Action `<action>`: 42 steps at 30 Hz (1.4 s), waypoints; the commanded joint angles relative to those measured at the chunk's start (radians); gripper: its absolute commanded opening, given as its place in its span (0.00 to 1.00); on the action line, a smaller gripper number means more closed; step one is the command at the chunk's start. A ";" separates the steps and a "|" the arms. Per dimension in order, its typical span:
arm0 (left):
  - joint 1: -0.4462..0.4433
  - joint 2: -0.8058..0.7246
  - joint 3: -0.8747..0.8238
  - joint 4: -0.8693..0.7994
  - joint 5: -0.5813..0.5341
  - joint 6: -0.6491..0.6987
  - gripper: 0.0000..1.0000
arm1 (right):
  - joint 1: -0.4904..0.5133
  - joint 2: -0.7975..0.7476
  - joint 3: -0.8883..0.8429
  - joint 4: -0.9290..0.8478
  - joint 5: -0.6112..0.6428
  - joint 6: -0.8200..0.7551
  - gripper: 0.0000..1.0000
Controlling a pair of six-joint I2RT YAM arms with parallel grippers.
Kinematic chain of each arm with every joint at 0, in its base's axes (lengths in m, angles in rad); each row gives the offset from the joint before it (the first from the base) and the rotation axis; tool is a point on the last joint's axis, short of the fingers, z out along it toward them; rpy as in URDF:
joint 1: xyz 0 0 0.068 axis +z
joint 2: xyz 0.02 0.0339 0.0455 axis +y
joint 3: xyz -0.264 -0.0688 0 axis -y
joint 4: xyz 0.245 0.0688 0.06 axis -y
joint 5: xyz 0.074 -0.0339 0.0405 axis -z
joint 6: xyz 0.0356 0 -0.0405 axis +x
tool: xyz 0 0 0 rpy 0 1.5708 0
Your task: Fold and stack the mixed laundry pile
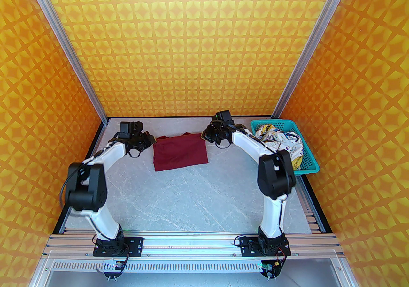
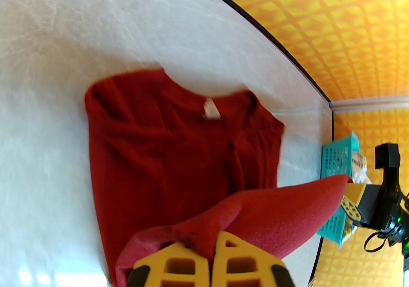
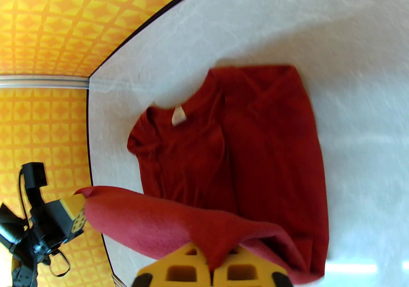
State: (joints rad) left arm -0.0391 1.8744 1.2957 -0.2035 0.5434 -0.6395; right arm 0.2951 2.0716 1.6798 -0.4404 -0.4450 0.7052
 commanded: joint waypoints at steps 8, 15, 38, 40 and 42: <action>0.046 0.252 0.152 0.244 0.057 -0.123 0.00 | -0.046 0.287 0.213 0.223 -0.097 0.015 0.06; 0.078 0.352 0.106 0.587 0.076 -0.233 0.22 | -0.063 0.496 0.412 0.340 -0.179 0.073 0.42; 0.173 -0.205 -0.312 0.068 0.084 0.143 0.44 | 0.349 -0.038 -0.133 0.120 0.229 -1.148 0.55; 0.191 -0.213 -0.330 0.067 0.095 0.142 0.45 | 0.407 -0.013 -0.121 0.133 0.238 -1.255 0.56; 0.210 -0.214 -0.338 0.063 0.107 0.143 0.45 | 0.436 0.029 -0.083 0.138 0.221 -1.309 0.56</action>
State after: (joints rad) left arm 0.1490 1.6932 0.9642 -0.1146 0.6121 -0.5320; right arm 0.7223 2.0487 1.5711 -0.3149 -0.2455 -0.3595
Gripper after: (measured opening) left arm 0.450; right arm 0.562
